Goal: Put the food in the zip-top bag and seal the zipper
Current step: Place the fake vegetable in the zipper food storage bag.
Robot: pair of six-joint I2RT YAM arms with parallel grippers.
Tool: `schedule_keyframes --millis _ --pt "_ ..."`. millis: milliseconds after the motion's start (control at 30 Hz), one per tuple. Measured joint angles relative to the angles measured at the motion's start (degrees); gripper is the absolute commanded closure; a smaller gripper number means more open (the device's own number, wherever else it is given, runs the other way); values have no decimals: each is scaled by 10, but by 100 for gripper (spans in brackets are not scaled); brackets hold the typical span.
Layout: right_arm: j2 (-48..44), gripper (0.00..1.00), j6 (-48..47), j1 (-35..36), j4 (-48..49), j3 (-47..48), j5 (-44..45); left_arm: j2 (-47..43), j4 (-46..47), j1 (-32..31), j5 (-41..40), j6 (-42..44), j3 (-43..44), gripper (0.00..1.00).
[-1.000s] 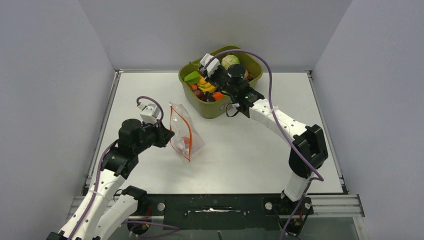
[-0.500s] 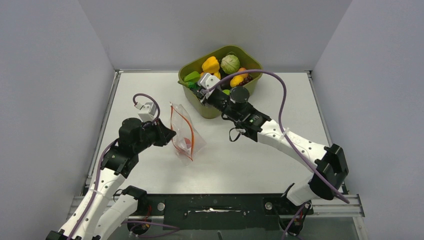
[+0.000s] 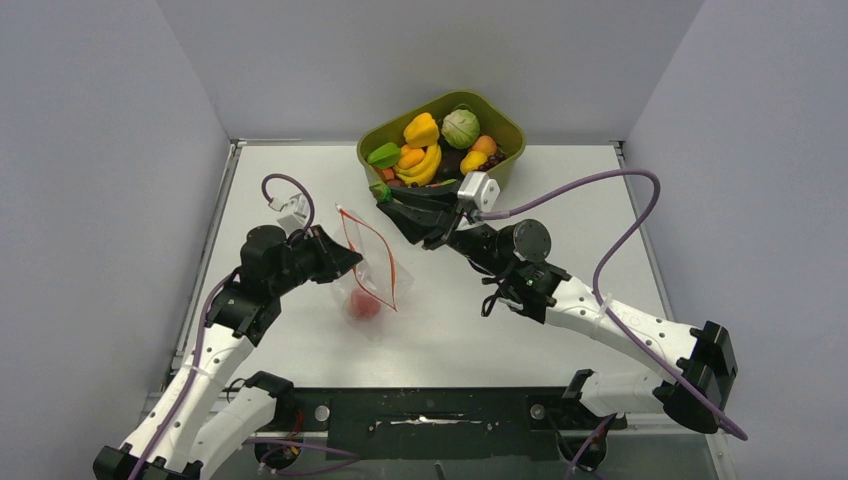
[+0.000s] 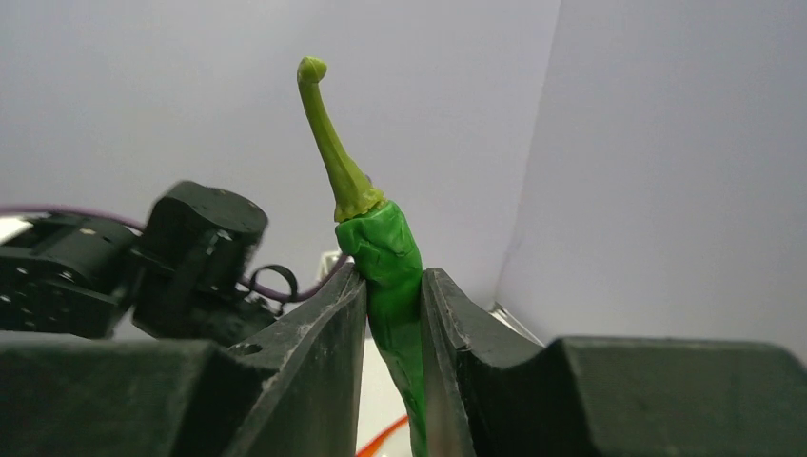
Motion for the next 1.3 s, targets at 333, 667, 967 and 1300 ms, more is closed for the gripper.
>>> schedule_keyframes --millis 333,667,967,1300 --pt "9 82 119 21 125 -50 31 5 33 0 18 -26 0 100" --pt "27 82 194 21 170 -73 94 13 52 0 20 -27 0 100" --pt "32 82 212 21 191 -73 111 15 60 0 20 -28 -9 100" --pt "48 82 212 22 203 -73 123 15 60 0 20 -27 -13 100"
